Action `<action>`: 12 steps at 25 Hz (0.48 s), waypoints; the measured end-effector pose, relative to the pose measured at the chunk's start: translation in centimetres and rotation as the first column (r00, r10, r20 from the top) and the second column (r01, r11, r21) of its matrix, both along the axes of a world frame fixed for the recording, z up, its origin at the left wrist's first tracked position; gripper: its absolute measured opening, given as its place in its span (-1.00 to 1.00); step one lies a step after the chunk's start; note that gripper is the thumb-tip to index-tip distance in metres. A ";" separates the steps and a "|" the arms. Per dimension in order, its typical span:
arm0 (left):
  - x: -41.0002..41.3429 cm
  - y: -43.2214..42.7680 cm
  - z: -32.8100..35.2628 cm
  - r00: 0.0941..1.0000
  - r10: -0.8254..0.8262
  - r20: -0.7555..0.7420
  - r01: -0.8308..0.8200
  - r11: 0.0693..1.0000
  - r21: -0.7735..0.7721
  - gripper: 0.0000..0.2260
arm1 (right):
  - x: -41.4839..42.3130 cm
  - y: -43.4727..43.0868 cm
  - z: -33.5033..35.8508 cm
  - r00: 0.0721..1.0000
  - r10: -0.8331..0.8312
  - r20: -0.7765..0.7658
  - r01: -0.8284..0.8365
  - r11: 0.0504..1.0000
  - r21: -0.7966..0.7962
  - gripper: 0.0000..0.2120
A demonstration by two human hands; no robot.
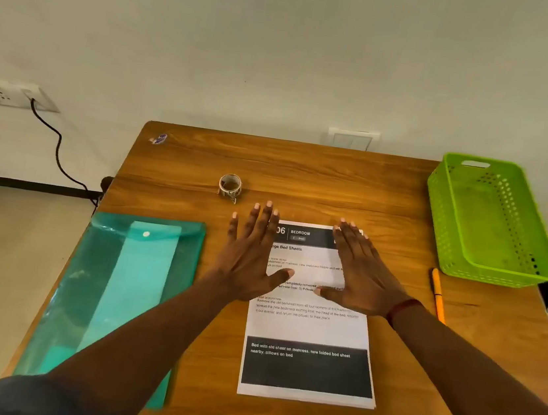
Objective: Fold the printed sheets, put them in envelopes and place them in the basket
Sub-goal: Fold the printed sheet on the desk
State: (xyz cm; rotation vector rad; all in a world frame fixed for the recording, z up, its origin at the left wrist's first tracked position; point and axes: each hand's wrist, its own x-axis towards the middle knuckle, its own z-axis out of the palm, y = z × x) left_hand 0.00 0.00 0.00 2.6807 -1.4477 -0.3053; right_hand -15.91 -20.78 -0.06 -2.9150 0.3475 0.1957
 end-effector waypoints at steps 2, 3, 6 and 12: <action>0.0 0.0 -1.1 1.000 -0.018 0.005 0.018 1.000 -0.002 -0.02 | 0.1 -0.7 -0.8 1.000 0.024 -0.015 -0.023 1.000 0.004 0.19; 0.5 0.0 -1.4 1.000 -0.026 0.004 0.026 1.000 -0.002 0.00 | 0.3 -1.4 -1.0 0.999 0.035 -0.026 -0.036 0.999 -0.009 0.21; 1.2 0.1 -2.6 0.997 -0.081 -0.020 0.080 0.996 -0.040 0.05 | 0.6 -2.3 -1.5 0.997 0.066 -0.039 -0.067 0.997 -0.026 0.26; 2.0 0.1 -3.6 0.992 -0.129 0.000 0.129 0.990 -0.061 0.12 | 0.6 -2.8 -1.7 0.999 0.047 -0.003 -0.047 0.999 -0.027 0.29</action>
